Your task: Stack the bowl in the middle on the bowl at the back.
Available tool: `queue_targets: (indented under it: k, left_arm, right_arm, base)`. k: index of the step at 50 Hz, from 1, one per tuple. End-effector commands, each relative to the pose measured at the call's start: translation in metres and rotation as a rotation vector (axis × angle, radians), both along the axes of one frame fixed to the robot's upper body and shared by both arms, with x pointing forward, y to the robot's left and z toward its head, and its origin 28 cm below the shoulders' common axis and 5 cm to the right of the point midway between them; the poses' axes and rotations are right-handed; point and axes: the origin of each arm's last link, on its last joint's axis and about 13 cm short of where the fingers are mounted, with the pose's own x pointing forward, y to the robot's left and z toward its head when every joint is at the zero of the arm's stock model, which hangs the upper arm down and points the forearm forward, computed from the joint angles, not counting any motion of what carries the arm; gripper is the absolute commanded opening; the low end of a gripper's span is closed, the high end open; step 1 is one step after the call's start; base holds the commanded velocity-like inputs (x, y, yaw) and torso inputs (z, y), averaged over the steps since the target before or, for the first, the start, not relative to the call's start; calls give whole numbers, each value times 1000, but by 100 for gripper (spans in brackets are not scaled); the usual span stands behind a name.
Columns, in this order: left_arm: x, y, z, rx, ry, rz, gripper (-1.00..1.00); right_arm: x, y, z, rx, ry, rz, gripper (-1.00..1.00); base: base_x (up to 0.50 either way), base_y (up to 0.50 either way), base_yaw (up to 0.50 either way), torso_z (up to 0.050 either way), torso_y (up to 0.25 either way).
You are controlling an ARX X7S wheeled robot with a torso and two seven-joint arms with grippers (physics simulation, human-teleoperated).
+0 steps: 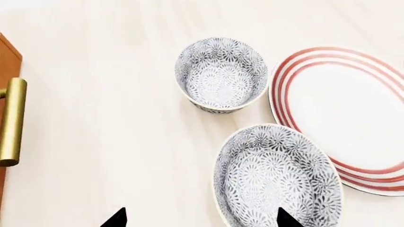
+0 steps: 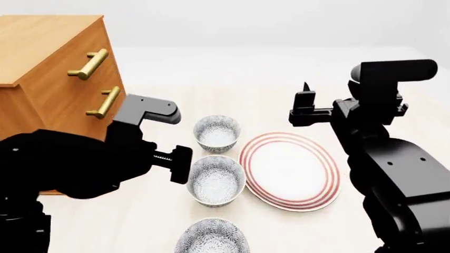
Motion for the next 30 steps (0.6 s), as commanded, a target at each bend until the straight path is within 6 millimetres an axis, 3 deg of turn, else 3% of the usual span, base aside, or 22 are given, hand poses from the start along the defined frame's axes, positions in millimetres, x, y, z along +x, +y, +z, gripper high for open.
queue_targets:
  k: [1, 30]
  left_arm:
    - [-3, -3, -3, -4, 46, 2, 100]
    - [16, -24, -14, -43, 70, 63, 100]
  right_arm:
    - [-1, -1, -2, 4, 8, -6, 100]
    - [-5, -7, -7, 17, 21, -24, 100]
  base:
    - [0, 0, 0, 0, 0]
    - [0, 0, 0, 0, 0]
